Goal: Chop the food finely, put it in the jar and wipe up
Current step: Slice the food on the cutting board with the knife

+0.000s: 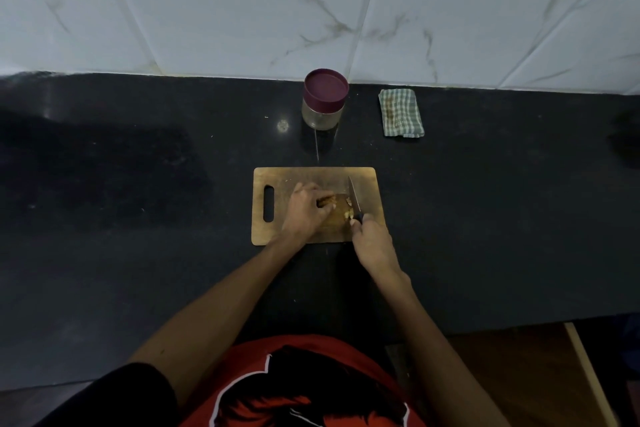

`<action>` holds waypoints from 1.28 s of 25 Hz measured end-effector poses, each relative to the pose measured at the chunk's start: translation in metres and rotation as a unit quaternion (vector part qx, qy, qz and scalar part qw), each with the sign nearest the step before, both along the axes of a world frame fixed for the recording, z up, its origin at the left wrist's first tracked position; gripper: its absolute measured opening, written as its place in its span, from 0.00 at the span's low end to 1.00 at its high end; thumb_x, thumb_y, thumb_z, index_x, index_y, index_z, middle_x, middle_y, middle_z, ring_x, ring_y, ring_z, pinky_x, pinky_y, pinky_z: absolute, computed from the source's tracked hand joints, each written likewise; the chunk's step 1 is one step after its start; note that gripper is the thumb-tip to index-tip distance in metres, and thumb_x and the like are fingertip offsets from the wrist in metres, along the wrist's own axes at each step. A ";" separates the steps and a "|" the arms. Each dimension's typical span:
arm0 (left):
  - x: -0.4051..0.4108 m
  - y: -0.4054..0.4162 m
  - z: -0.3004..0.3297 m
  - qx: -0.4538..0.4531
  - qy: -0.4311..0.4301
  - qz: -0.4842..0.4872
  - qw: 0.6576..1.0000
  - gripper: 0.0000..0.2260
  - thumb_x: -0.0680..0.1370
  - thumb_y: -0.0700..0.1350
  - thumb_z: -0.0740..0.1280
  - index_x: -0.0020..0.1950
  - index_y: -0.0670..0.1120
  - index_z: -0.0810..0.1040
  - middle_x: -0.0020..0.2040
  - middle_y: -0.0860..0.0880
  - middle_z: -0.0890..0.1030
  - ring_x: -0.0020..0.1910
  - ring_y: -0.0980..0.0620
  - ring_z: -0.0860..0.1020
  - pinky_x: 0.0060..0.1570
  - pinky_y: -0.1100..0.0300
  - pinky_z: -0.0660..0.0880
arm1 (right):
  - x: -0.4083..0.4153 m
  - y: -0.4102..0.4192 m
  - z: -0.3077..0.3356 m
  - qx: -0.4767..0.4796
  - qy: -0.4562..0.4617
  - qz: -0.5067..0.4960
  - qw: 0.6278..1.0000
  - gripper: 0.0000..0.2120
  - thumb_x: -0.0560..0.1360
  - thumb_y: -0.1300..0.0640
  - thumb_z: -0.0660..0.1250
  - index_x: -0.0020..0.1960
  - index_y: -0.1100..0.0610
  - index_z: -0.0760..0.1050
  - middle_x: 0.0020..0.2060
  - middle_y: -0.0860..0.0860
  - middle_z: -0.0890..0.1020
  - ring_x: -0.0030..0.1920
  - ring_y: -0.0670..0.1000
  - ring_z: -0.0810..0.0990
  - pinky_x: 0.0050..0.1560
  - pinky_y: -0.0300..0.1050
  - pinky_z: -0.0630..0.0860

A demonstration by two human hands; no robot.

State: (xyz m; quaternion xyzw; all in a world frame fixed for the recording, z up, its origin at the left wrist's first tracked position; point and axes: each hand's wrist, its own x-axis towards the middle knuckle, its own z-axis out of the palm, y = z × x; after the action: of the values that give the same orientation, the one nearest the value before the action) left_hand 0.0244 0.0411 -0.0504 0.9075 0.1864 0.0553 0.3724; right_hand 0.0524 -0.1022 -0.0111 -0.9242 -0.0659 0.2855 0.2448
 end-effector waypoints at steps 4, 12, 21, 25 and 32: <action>-0.001 0.001 0.000 -0.002 0.000 -0.009 1.000 0.14 0.75 0.42 0.68 0.61 0.46 0.79 0.56 0.47 0.78 0.55 0.51 0.70 0.56 0.59 0.69 | -0.007 -0.002 0.000 0.006 0.014 0.012 1.000 0.11 0.84 0.51 0.55 0.58 0.56 0.72 0.46 0.51 0.77 0.47 0.50 0.79 0.45 0.49 0.77; 0.000 0.001 -0.001 0.000 -0.017 -0.006 1.000 0.13 0.75 0.41 0.69 0.59 0.45 0.80 0.55 0.47 0.79 0.54 0.51 0.72 0.52 0.64 0.67 | -0.020 0.007 -0.006 -0.010 -0.003 0.038 0.999 0.11 0.84 0.50 0.55 0.58 0.57 0.71 0.48 0.54 0.78 0.49 0.53 0.79 0.51 0.55 0.78; 0.000 0.001 -0.003 0.002 -0.017 -0.004 1.000 0.13 0.75 0.42 0.69 0.60 0.44 0.79 0.56 0.47 0.79 0.55 0.51 0.71 0.53 0.65 0.65 | -0.017 0.016 -0.004 -0.050 -0.007 0.054 0.997 0.10 0.84 0.52 0.55 0.60 0.56 0.69 0.49 0.54 0.78 0.48 0.52 0.79 0.48 0.51 0.78; 0.001 0.001 -0.004 0.000 -0.016 -0.010 1.000 0.12 0.75 0.42 0.68 0.59 0.45 0.80 0.55 0.47 0.79 0.54 0.51 0.71 0.53 0.63 0.67 | -0.008 0.023 -0.002 -0.057 -0.009 0.062 0.996 0.10 0.84 0.54 0.56 0.60 0.57 0.69 0.48 0.54 0.78 0.46 0.51 0.79 0.43 0.47 0.76; 0.000 -0.005 -0.006 0.001 -0.031 0.008 0.999 0.11 0.76 0.41 0.67 0.58 0.45 0.80 0.54 0.47 0.79 0.52 0.52 0.70 0.53 0.62 0.68 | 0.004 0.041 -0.002 -0.054 -0.024 0.057 0.997 0.11 0.83 0.57 0.56 0.62 0.60 0.70 0.51 0.56 0.80 0.49 0.54 0.81 0.44 0.47 0.77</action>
State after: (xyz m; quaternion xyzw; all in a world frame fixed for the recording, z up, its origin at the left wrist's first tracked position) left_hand 0.0241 0.0363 -0.0568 0.9040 0.1824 0.0866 0.3768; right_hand 0.0560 -0.0613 -0.0127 -0.9376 -0.1085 0.2797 0.1758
